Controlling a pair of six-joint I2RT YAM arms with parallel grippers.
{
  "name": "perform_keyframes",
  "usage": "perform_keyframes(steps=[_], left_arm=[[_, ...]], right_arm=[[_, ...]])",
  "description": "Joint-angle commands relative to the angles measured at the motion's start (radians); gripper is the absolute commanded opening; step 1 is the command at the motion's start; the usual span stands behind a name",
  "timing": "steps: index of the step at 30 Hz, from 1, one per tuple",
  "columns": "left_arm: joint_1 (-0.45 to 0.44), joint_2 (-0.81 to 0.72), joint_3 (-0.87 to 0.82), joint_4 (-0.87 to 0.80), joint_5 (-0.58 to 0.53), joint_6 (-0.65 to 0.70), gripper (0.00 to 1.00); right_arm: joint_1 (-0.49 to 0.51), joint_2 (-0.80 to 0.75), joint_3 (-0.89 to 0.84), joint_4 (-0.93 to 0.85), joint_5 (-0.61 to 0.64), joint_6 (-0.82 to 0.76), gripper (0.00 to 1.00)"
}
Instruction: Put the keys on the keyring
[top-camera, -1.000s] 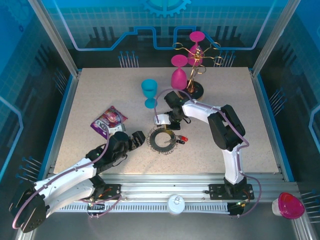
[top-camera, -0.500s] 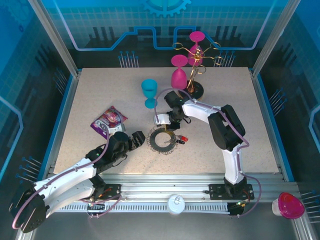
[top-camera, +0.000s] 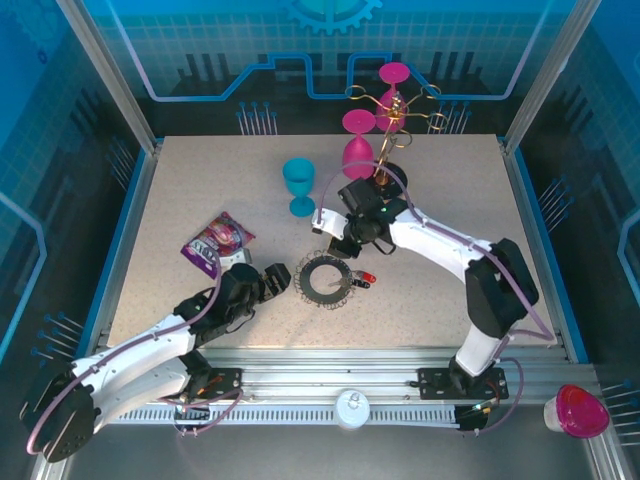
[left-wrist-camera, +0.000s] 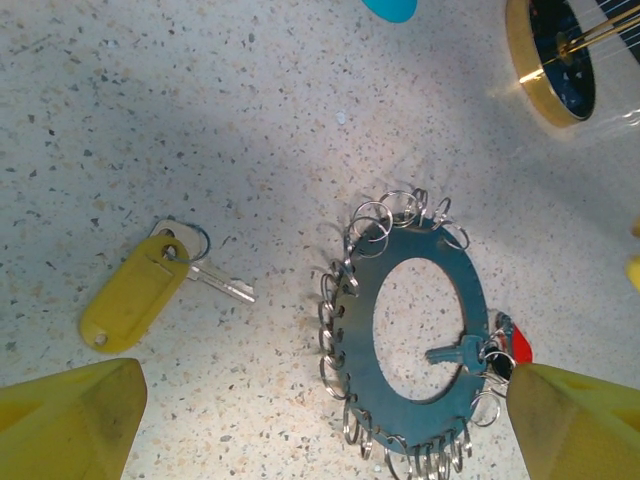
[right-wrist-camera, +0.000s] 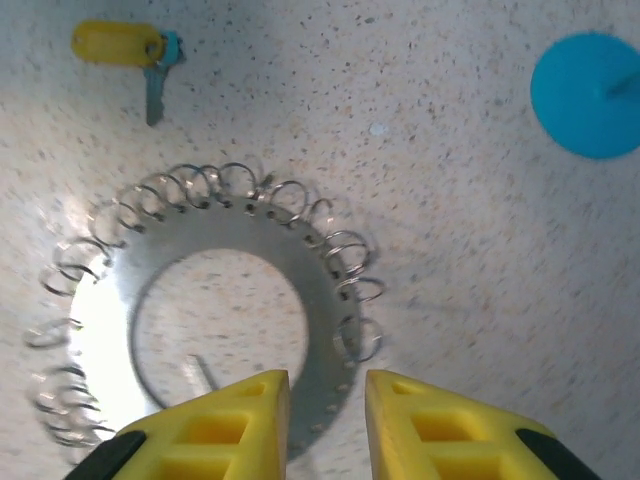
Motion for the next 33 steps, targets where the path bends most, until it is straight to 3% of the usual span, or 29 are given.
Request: perform_keyframes(steps=[1, 5, 14, 21, 33], left_arm=[[0.010, 0.017, -0.011, 0.030, 0.002, -0.005, 0.94], [0.012, 0.036, -0.009, 0.027, -0.007, -0.010, 0.94], [0.021, -0.028, -0.009, -0.099, -0.110, -0.124, 0.94], [0.023, -0.163, -0.054, -0.181, -0.170, -0.169, 0.93], [0.024, -0.234, -0.067, -0.215, -0.180, -0.162, 0.92]], right_arm=[[0.052, -0.053, -0.066, -0.041, 0.118, 0.367, 0.27], [0.116, -0.069, -0.083, -0.136, 0.144, 0.704, 0.27], [0.316, 0.026, -0.057, -0.188, 0.205, 1.019, 0.31], [0.395, 0.182, 0.074, -0.279, 0.262, 1.085, 0.34], [0.408, 0.268, 0.161, -0.319, 0.316, 1.096, 0.29]])
